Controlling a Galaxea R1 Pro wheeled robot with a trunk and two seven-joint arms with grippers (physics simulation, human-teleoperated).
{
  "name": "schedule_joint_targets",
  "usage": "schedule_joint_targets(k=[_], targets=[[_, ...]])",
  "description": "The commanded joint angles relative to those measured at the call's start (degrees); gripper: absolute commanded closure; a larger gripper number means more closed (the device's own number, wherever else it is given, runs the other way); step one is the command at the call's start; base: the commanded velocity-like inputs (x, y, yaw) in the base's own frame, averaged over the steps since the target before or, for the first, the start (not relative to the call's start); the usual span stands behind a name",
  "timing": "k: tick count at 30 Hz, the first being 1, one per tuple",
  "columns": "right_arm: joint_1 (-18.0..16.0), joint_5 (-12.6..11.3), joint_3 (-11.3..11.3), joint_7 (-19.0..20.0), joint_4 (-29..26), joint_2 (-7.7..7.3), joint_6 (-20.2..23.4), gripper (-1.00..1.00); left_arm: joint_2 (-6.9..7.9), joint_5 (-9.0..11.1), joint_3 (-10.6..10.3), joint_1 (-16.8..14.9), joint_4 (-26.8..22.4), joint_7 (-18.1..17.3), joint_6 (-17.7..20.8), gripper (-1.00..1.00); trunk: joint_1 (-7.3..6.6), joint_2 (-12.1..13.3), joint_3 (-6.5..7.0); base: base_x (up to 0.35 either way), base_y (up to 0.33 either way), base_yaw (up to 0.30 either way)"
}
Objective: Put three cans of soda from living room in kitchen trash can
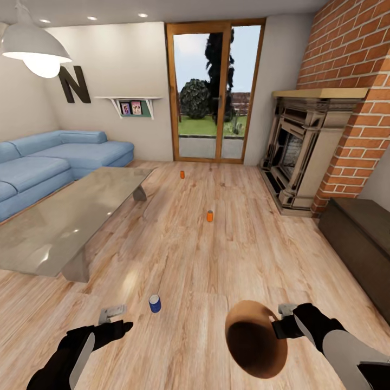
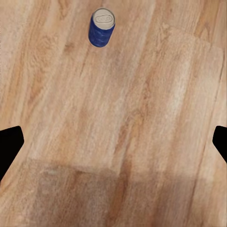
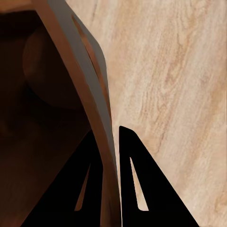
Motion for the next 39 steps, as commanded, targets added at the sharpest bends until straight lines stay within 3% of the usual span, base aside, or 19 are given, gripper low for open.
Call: schedule_joint_targets(k=[1, 9, 11, 15, 20, 21, 26, 39], targets=[[-0.03, -0.34, -0.32, 0.21, -0.04, 0.0, 0.04, 1.0, 0.0, 0.0, 0.0, 0.0, 0.0, 0.0, -0.33, -1.0, 0.0, 0.0, 0.01, 0.0, 0.0, 0.0], [-0.03, 3.25, -0.01, 0.21, -0.04, 0.0, 0.04, 1.0, 0.0, 0.0, 0.0, 0.0, 0.0, 0.0, -0.61, -1.0, 0.0, 0.0, 0.01, 0.0, 0.0, 0.0], [0.22, 3.8, -0.17, 0.44, -0.52, -0.62, 0.33, 1.0, 0.04, 0.11, 0.15, -0.07, -0.66, -0.15, 0.05, -1.0, 0.0, 0.0, 0.01, 0.0, 0.0, 0.0], [-1.01, 6.8, 0.63, 0.8, -1.73, 0.13, 0.8, 1.0, 0.09, 0.69, 1.39, -0.29, -0.62, -0.48, -1.25, -1.0, 0.0, 0.0, 0.01, 0.011, 0.0, 0.0], [-2.55, 7.81, 0.07, 1.29, -3.29, 0.09, 1.78, 1.0, 0.09, 0.68, 1.74, -0.4, -0.41, -0.58, -2.85, -1.0, 0.0, 0.0, 0.01, 0.204, 0.0, 0.0], [-8.79, -2.21, -2.28, 1.28, -14.79, -0.09, 19.22, 1.0, 0.1, 0.66, 1.78, -0.41, -0.37, -0.58, -5.9, -1.0, 0.0, 0.0, 0.01, 0.282, 0.0, 0.0], [-12.25, -2.22, -2.23, 1.31, -15.28, -0.38, 23.27, 1.0, 0.11, 0.79, 1.78, -0.39, -0.34, -0.6, -6.15, -1.0, 0.0, 0.0, 0.01, 0.257, 0.0, 0.0], [-16.51, -2.38, -2.22, 1.33, -15.37, -0.38, 29.05, 1.0, 0.11, 0.56, 1.75, -0.35, -0.31, -0.6, -8.22, -1.0, 0.0, 0.0, 0.01, 0.038, 0.0, 0.0]])
